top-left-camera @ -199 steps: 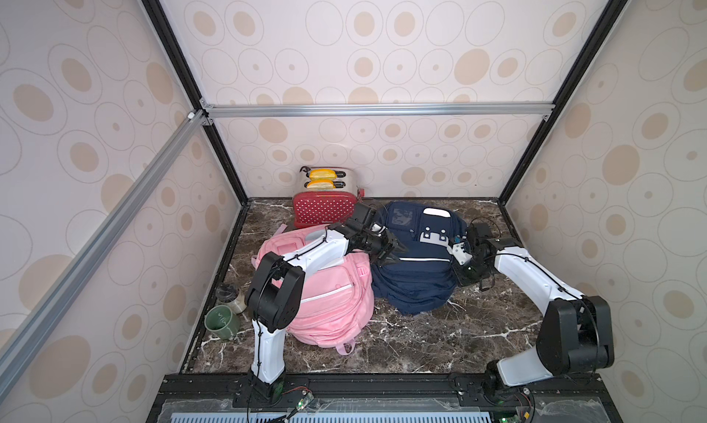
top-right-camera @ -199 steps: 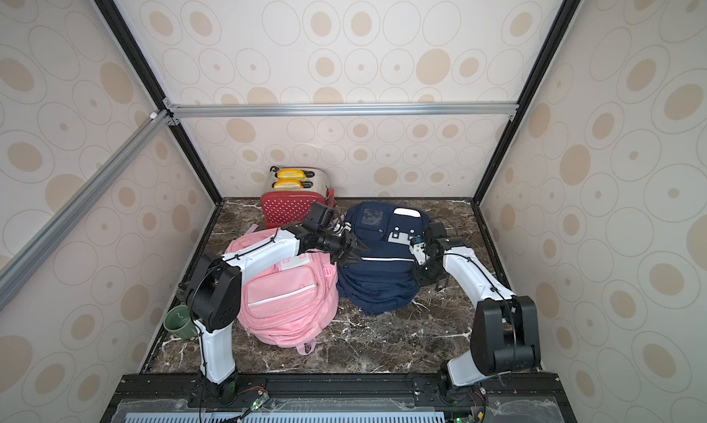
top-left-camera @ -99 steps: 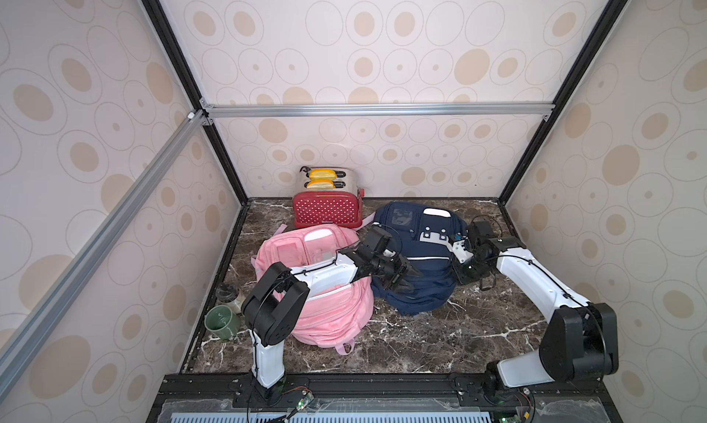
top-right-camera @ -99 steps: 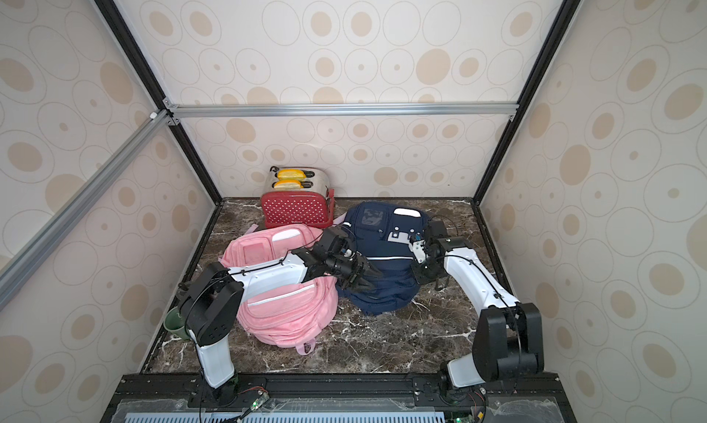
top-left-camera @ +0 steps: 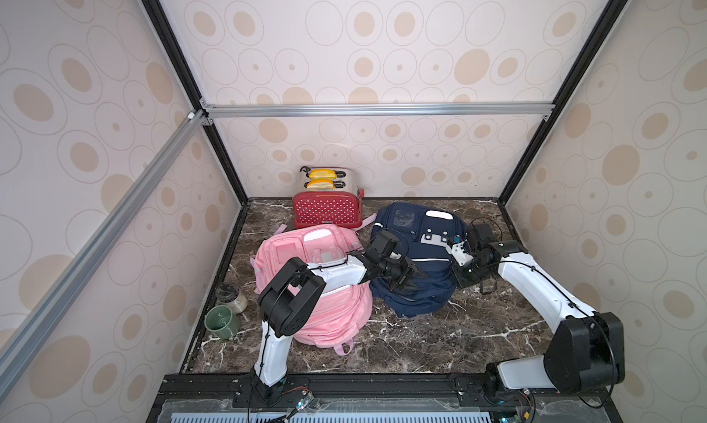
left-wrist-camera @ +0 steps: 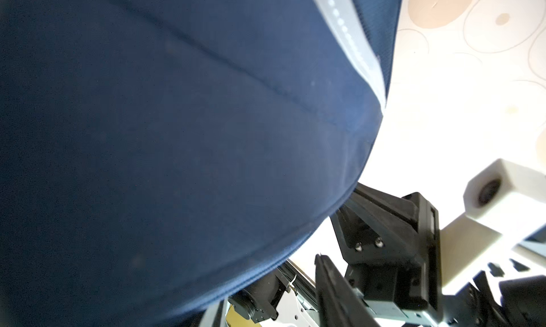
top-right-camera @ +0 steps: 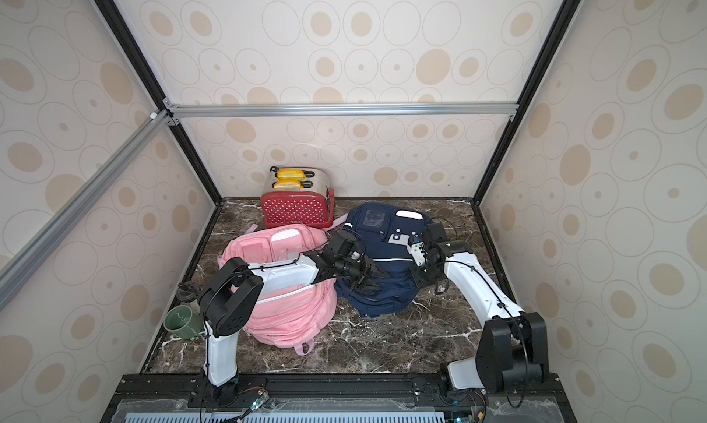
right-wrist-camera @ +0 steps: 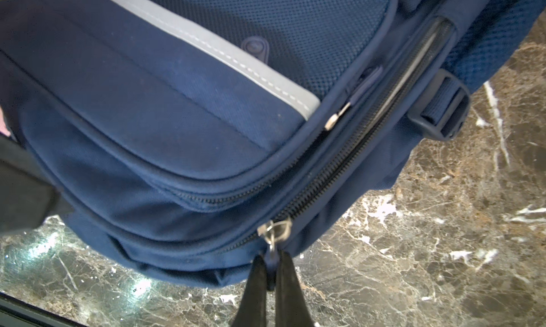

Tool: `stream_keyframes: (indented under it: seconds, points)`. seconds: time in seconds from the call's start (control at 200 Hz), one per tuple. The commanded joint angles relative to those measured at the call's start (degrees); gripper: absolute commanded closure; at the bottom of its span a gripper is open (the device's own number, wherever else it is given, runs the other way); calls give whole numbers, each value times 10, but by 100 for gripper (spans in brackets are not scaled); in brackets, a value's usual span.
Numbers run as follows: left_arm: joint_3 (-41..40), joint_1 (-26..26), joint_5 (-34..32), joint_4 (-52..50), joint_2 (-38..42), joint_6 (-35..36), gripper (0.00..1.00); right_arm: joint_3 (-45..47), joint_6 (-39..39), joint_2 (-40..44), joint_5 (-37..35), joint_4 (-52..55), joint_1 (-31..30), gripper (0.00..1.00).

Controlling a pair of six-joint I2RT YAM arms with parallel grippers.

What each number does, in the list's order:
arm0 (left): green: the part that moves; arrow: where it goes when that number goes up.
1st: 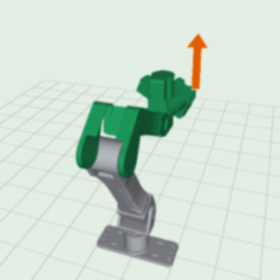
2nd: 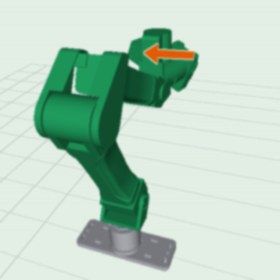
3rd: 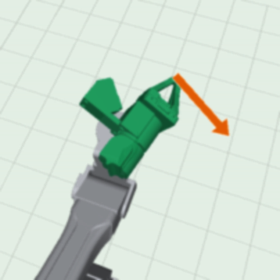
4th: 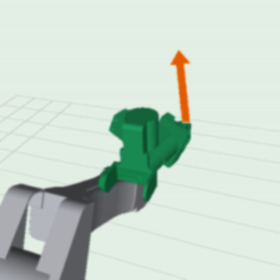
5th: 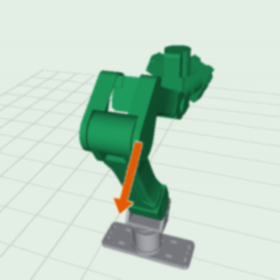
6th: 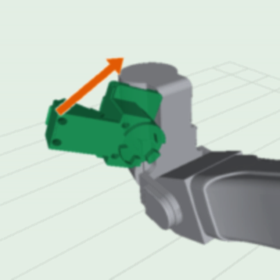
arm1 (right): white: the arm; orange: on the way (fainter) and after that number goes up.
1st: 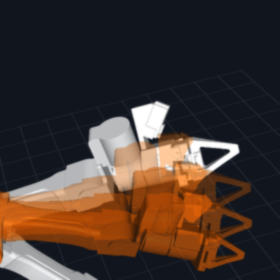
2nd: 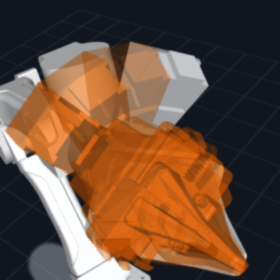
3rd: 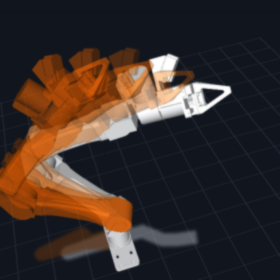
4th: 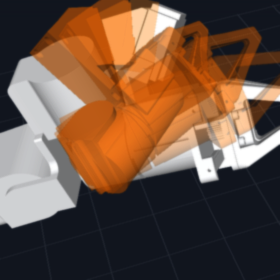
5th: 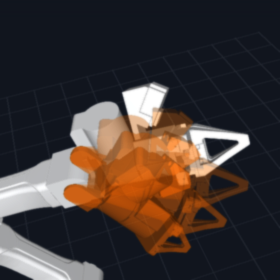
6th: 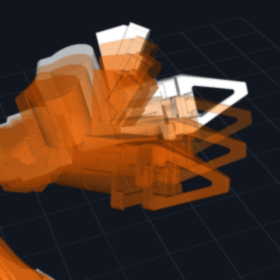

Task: Zip up the backpack
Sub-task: Zip the zipper on the backpack.

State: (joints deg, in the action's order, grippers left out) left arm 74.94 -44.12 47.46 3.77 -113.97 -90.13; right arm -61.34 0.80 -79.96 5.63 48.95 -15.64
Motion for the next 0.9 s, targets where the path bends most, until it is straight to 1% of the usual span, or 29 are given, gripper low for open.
stream_keyframes:
  seconds: [0.0, 0.15, 0.255, 0.29, 0.396, 0.526, 0.576, 0.666, 0.896]
  points:
    - [25, -2, -5, 9, -14, 5, 55, 4, 1, 14, 26, 14, -27, 100]
    - [34, -2, -15, -6, -26, 19, 57, 18, 1, 25, 21, 16, -39, 100]
    - [48, -1, -17, -10, -36, 29, 63, 34, -4, 41, 18, 16, -40, 100]
    - [52, -1, -17, -11, -40, 33, 66, 39, -8, 47, 18, 17, -39, 100]
    - [58, 0, -9, -4, -53, 39, 81, 43, -13, 58, 10, 13, -39, 100]
    - [48, 2, 1, 17, -52, 38, 100, 37, -26, 48, -31, 24, -38, 100]
    - [44, 4, 5, 24, -48, 40, 100, 33, -29, 36, -54, 31, -36, 100]
    - [44, 5, 15, 13, -35, 54, 100, 28, -40, 14, -71, 31, -28, 100]
    - [40, 11, 33, -72, 4, 122, 100, 23, -52, -28, -130, 4, 1, 100]
